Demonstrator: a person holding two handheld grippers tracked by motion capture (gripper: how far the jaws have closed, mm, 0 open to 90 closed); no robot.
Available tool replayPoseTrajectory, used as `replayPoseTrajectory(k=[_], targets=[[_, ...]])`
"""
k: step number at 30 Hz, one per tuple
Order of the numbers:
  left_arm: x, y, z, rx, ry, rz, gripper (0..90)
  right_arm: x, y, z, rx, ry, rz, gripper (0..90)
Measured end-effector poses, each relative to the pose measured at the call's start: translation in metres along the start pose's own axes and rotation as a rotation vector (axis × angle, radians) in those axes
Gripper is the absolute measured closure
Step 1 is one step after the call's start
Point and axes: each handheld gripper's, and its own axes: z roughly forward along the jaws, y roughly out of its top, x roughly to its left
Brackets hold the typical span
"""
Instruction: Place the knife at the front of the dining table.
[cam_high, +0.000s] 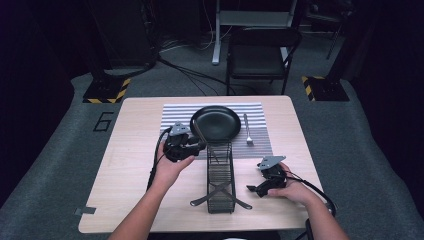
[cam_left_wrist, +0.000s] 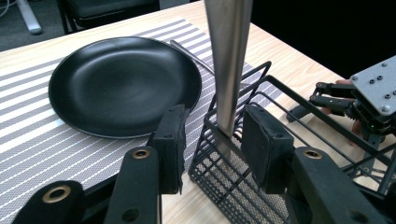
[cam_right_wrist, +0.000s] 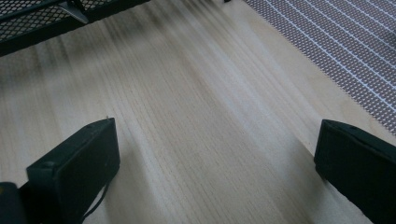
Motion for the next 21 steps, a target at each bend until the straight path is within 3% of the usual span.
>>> replayPoseTrajectory(k=[12, 21], targets=[[-0.001, 0.000, 0.014, -0.005, -0.015, -0.007, 69.6, 0.000, 0.000, 0.000, 0.000, 0.000, 0.000, 0.0], [-0.005, 0.004, 0.020, -0.030, -0.003, 0.005, 77.9, 0.000, 0.000, 0.000, 0.000, 0.000, 0.000, 0.0]])
